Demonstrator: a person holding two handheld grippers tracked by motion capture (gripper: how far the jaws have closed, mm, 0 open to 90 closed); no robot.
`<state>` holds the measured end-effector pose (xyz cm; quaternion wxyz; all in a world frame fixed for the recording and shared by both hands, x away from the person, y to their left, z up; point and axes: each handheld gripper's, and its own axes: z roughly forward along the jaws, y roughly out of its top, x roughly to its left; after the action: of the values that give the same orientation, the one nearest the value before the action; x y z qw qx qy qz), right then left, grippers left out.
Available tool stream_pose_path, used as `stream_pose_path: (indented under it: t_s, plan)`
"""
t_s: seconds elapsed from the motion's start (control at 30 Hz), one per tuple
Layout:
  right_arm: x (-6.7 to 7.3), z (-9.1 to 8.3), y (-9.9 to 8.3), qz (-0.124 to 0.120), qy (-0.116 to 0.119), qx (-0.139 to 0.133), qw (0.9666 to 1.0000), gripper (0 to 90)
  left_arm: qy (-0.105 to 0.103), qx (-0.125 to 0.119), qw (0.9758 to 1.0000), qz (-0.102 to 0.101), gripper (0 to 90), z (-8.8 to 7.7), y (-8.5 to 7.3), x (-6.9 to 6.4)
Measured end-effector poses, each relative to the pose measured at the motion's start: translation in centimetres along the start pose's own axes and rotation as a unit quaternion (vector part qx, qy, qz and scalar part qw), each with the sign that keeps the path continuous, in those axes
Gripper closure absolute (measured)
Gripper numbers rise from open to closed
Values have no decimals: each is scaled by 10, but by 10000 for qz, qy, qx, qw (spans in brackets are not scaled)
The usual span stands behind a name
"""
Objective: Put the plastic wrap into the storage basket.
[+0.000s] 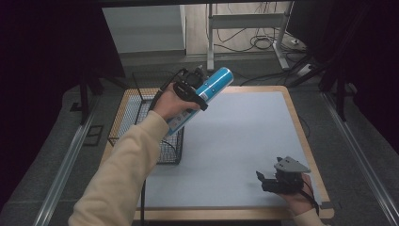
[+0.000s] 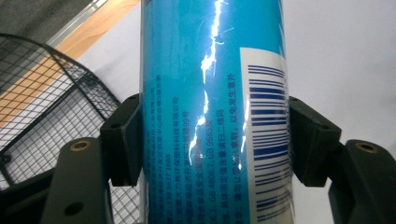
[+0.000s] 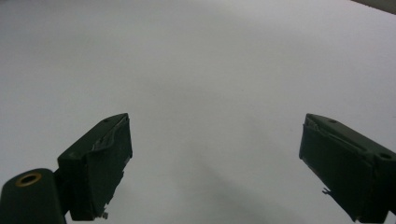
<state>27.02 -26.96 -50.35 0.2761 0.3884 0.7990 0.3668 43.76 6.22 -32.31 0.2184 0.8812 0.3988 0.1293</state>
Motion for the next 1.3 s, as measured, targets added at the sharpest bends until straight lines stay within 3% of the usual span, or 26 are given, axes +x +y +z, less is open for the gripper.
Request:
stream_pose_path:
  t_s: [0.23,0.43,0.57,0.67,1.3]
  plan:
    - [-1,0,0,-9,-15,-20,10000,97,98,-2,9998,-156,315,5,-2,14]
    - [-2,0,0,6,-55,-43,10000,98,226,123,9996,-123,315,9,-3,22]
    - [-3,0,-1,17,-62,-31,10000,98,157,39,9996,-248,315,12,-4,30]
    - [-2,0,-1,15,-48,-21,10000,98,232,89,9994,-248,315,13,-6,36]
    - [-1,1,-1,0,-61,21,10000,98,511,196,9973,-500,315,24,-27,70]
